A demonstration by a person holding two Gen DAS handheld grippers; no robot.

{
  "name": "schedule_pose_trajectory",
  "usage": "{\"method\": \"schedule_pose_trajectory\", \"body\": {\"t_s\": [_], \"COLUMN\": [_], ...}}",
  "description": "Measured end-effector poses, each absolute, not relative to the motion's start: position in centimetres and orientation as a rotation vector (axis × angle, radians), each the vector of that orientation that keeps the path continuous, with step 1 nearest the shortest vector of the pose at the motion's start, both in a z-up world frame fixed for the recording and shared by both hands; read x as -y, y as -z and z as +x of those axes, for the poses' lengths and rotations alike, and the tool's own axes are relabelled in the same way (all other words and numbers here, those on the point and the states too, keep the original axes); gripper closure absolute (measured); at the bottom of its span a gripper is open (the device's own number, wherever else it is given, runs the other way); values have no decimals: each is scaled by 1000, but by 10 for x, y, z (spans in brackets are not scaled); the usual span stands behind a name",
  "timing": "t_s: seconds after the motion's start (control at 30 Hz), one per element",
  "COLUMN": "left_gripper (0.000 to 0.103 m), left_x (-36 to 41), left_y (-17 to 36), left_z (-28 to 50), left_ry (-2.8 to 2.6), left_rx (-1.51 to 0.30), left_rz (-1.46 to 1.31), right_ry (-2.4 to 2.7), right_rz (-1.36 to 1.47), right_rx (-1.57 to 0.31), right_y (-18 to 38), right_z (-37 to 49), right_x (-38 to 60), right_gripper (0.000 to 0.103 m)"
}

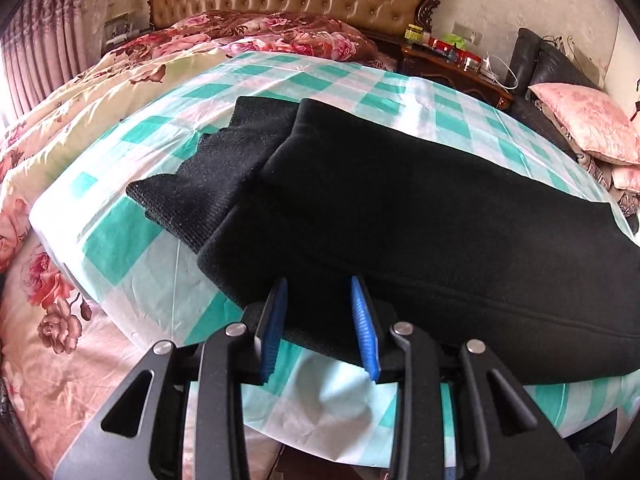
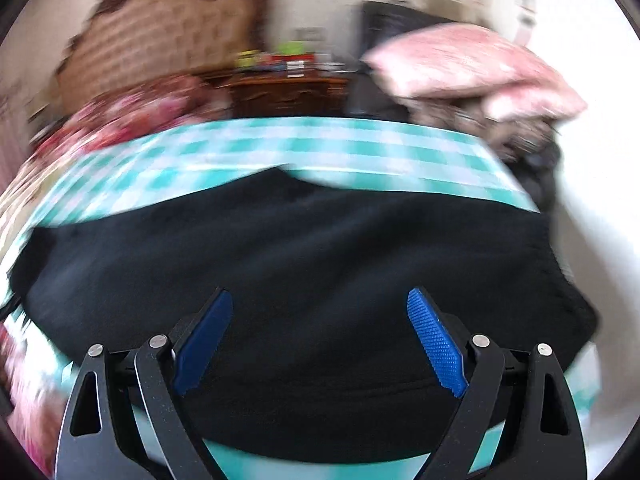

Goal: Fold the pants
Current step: 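Release the sweatpants and raise the right gripper away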

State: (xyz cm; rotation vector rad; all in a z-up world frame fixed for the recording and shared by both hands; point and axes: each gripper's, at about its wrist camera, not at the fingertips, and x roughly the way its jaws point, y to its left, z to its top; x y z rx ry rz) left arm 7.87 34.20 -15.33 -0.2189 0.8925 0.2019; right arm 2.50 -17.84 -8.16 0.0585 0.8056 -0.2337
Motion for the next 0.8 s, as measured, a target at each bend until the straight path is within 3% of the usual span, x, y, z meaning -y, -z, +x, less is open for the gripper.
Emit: {"method": "schedule_pose_trajectory", "body": {"t_s": [0.3,0.5,0.8], "left_gripper": [70,70,69], "left_x": [-332,-254,-156], "left_y": [136,110,147], "left_z": [71,55,51], "left_ry": [-214,32,248], "left_rx": [-818,-704,-750], "left_rz": [-217,-108,54], "right_ry": [566,600,611], "right_rz": [107,1,21], "right_rx": [-906,-907,-913], "right_y": [123,143,145], "right_z": [20,17,21], "right_x": [315,316,321], "right_gripper": [19,16,12]}}
